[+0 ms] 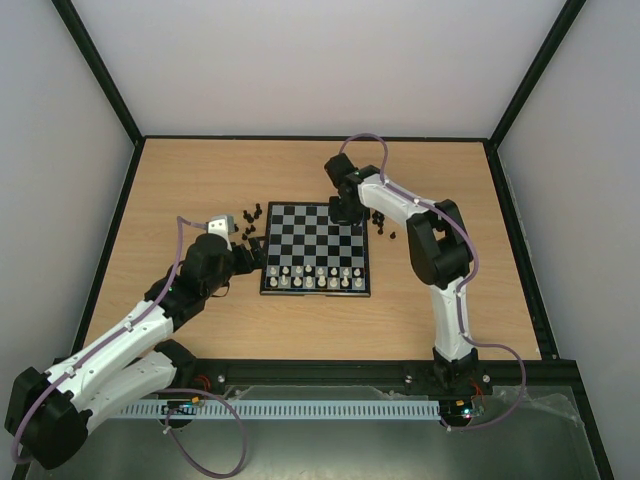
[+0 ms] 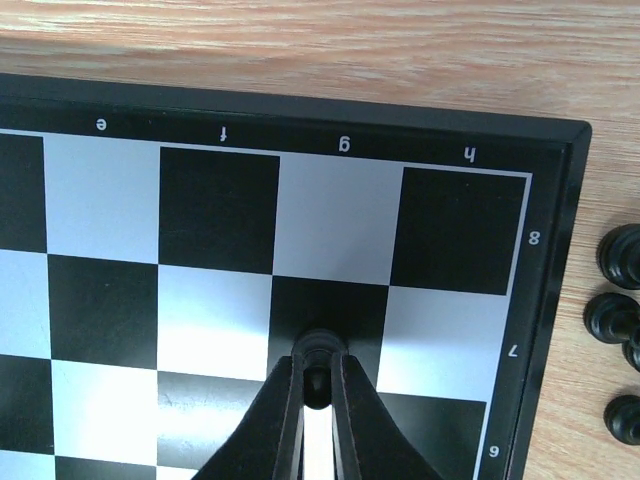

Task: Set up the chess pieces on the board
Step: Place the chess piece on the chessboard, then reset both arms

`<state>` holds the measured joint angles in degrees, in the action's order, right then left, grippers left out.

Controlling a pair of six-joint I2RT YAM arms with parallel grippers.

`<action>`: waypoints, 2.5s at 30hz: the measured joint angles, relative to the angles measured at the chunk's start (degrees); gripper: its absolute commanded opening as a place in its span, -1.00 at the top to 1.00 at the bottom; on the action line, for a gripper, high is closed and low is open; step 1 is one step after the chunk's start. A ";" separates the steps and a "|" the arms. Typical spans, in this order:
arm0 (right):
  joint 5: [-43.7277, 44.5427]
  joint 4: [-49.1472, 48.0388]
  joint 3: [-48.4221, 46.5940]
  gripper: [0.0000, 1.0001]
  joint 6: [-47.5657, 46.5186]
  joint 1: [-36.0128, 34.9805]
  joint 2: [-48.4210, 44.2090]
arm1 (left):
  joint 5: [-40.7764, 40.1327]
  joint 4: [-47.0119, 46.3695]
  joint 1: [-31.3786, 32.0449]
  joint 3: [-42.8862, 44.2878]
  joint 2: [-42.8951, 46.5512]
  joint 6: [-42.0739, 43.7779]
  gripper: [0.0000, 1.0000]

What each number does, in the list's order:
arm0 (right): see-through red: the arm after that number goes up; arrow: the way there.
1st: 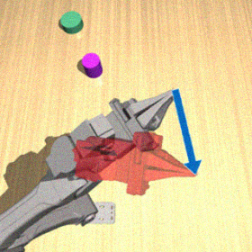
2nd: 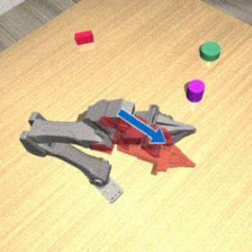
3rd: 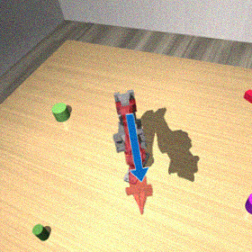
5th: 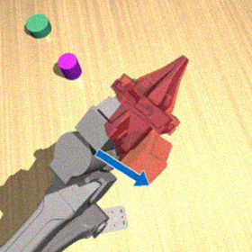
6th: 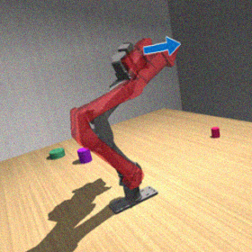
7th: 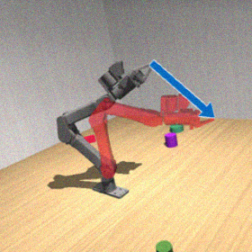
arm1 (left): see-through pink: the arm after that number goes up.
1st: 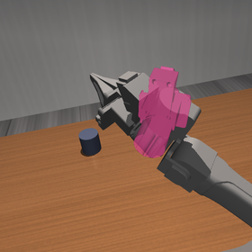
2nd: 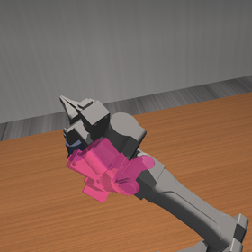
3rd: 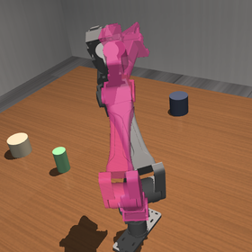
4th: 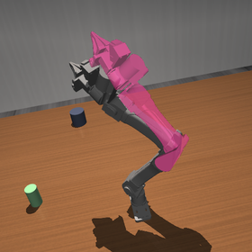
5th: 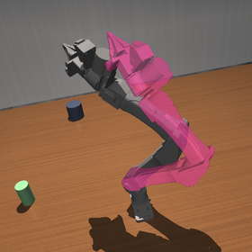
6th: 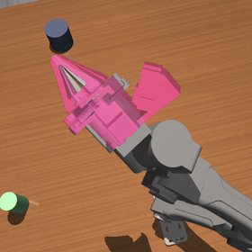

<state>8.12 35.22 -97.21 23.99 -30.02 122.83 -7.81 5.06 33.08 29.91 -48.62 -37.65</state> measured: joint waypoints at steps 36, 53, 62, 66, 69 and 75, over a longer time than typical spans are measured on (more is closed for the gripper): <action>3.61 -11.91 25.55 -0.97 0.66 0.00 -35.85 | -7.89 3.06 -0.37 1.31 4.04 -0.04 -0.99; 25.40 -31.50 62.42 -0.97 1.75 0.04 -68.76 | -29.16 -5.40 -0.37 -5.97 4.15 5.92 -0.99; 32.65 -57.16 90.05 -0.97 -8.37 6.12 -94.55 | -34.01 -20.87 -6.36 -15.15 1.77 17.79 -0.99; 32.70 -66.84 93.70 -0.97 -10.58 9.94 -88.67 | -31.12 -27.50 -11.21 -17.11 2.14 21.73 -0.99; 32.72 -76.24 93.92 -0.97 -11.19 12.15 -77.31 | -28.94 -32.46 -13.68 -17.88 1.53 24.33 -0.99; 32.30 -90.14 93.72 -0.97 -10.08 17.84 -55.43 | -26.67 -40.35 -18.10 -18.16 -4.96 26.95 -0.99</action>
<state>40.42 -54.92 -3.49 13.91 -12.19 67.40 -34.48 -35.29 14.98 11.75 -53.58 -10.70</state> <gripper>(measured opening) 0.986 0.995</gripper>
